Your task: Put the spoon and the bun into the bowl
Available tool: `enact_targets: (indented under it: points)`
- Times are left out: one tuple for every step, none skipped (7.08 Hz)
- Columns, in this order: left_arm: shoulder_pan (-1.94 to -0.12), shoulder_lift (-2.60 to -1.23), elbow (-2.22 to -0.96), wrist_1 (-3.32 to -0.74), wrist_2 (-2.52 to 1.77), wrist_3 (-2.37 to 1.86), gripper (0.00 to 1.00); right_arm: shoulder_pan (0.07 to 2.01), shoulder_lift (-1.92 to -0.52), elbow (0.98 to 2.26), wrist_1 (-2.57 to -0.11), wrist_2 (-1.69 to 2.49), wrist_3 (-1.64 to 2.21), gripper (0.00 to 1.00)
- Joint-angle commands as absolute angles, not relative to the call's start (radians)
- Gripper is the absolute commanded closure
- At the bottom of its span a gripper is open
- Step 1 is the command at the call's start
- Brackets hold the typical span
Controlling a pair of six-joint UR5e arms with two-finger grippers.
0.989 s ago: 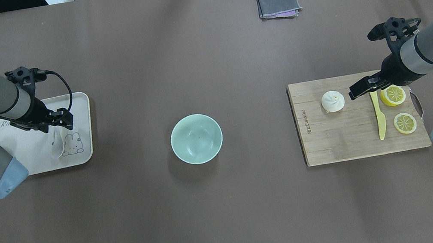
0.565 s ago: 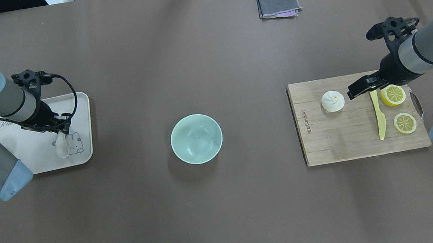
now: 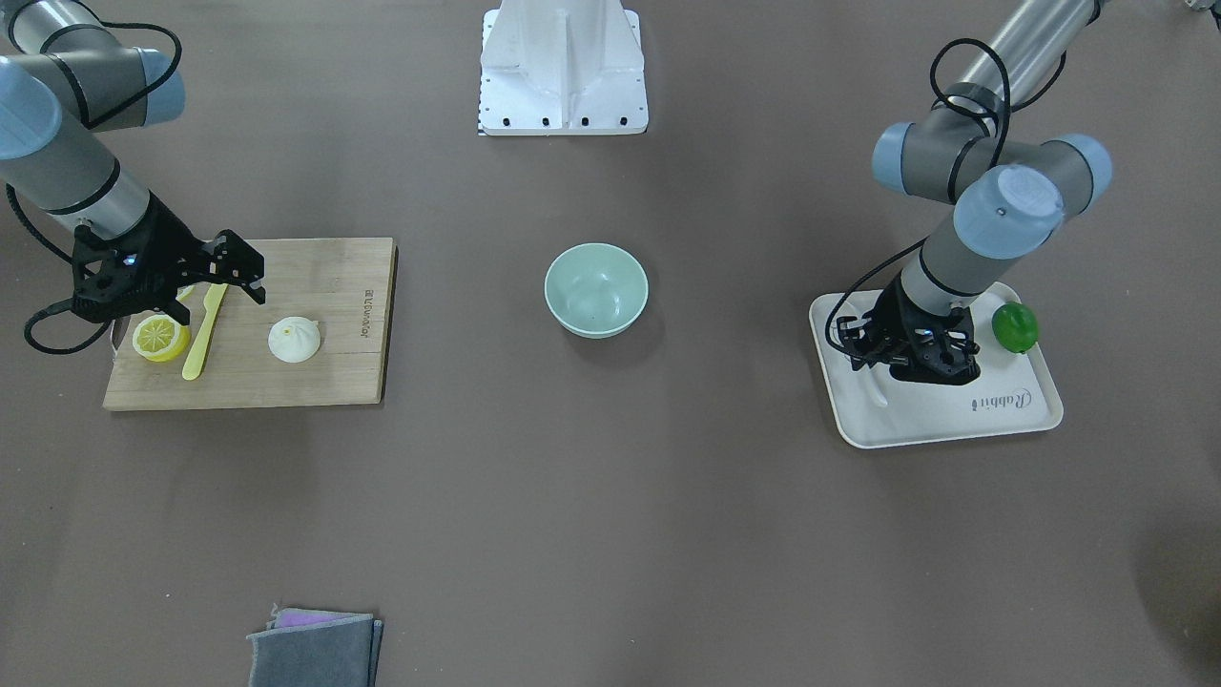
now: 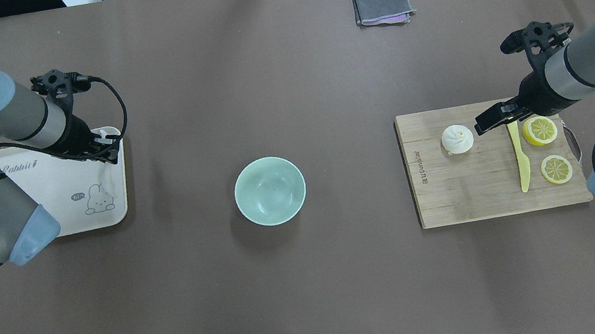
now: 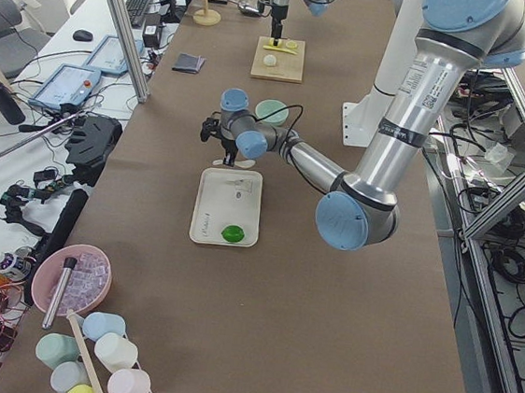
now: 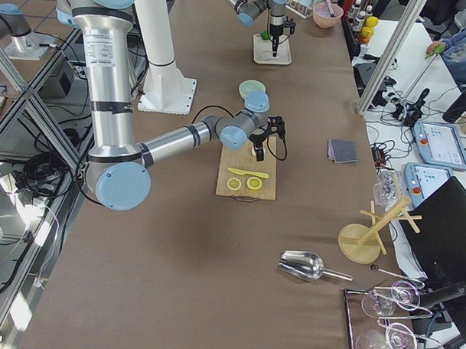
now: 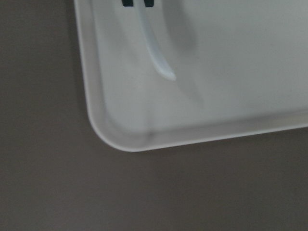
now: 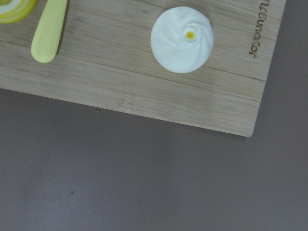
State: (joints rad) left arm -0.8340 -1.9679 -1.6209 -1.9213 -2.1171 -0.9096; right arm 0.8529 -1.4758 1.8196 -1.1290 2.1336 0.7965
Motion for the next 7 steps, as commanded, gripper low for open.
enact_targets:
  points:
    - [-0.768,-2.105,-1.664,-1.881,-2.129,-1.102,1.00,0.847,-1.428,1.780,-1.129,2.106,0.827,0.02]
    - [-0.711,-2.152,-1.663,-1.882,-2.100,-1.170,1.00,0.827,-1.404,1.757,-1.127,2.097,0.853,0.02]
    - [-0.627,-2.202,-1.654,-1.884,-2.007,-1.225,1.00,0.804,-1.390,1.735,-1.126,2.054,0.853,0.02]
    - [-0.574,-2.241,-1.631,-1.893,-1.946,-1.277,1.00,0.793,-1.378,1.729,-1.126,2.048,0.854,0.02]
    - [-0.557,-2.268,-1.596,-1.893,-1.939,-1.285,1.00,0.784,-1.374,1.723,-1.127,2.046,0.862,0.02]
    - [-0.555,-2.273,-1.582,-1.908,-1.927,-1.284,1.00,0.782,-1.374,1.718,-1.126,2.046,0.862,0.02]
    - [-0.555,-2.270,-1.560,-1.942,-1.925,-1.282,1.00,0.775,-1.374,1.718,-1.126,2.046,0.867,0.02]
